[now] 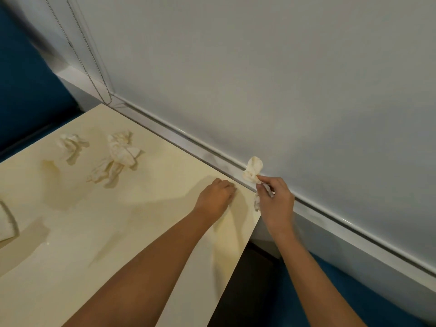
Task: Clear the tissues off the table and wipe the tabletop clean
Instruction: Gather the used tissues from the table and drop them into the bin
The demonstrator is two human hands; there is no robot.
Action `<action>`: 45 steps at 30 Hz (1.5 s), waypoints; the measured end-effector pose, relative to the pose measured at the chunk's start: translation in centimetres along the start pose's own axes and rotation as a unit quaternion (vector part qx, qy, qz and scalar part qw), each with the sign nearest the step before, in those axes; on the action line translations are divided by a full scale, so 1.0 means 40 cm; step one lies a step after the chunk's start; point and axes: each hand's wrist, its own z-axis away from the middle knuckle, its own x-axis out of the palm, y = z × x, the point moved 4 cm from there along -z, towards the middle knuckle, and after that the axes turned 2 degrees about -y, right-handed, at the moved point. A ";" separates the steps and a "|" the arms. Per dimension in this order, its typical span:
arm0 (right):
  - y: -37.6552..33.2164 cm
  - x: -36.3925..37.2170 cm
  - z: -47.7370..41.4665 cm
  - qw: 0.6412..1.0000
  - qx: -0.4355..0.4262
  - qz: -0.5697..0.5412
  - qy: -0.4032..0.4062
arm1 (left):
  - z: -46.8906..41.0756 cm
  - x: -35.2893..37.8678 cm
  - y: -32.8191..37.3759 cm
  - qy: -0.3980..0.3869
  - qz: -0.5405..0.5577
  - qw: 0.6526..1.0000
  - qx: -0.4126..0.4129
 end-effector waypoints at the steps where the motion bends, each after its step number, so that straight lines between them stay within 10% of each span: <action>1: 0.001 0.006 -0.001 1.000 -0.001 0.000 -0.002 | 0.002 0.003 -0.005 0.011 -0.007 1.000 0.000; 16: -0.116 0.253 -0.023 0.987 -0.009 -0.070 -0.143 | 0.131 -0.293 -0.374 0.242 -0.037 0.948 -0.203; 27: -0.182 0.393 -0.038 0.979 -0.074 -0.026 -0.188 | 0.093 -0.295 -0.581 0.182 0.068 0.928 -0.318; 45: -0.217 0.359 0.103 0.977 -0.084 -0.011 -0.194 | 0.329 -0.419 -0.430 0.221 0.071 0.951 -0.201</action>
